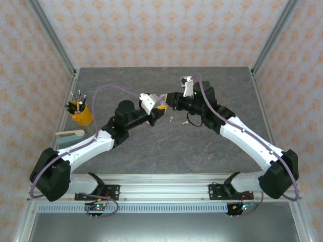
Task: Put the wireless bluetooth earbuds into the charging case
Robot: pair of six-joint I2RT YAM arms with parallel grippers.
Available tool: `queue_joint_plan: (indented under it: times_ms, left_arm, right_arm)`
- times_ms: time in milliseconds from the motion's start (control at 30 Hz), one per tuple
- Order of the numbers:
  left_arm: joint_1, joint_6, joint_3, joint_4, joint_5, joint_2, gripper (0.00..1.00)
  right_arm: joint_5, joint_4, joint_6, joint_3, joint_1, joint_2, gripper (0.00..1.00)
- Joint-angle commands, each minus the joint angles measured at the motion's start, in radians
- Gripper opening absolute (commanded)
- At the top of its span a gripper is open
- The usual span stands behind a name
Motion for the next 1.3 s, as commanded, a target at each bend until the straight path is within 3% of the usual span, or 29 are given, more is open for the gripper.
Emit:
queue_joint_plan:
  times_ms: [0,733,1267]
  left_arm:
    - [-0.013,-0.009,0.002,0.112,0.044,-0.006,0.00]
    - [-0.013,-0.018,-0.007,0.123,0.044,0.004,0.00]
    - [-0.013,-0.043,-0.039,0.155,0.033,0.035,0.00]
  right_arm:
    - [0.030,-0.039,0.006,-0.029,-0.002,-0.002,0.20]
    - [0.001,-0.109,-0.062,-0.061,-0.002,-0.016,0.23]
    - [0.022,-0.074,-0.016,-0.135,-0.002,-0.056,0.11]
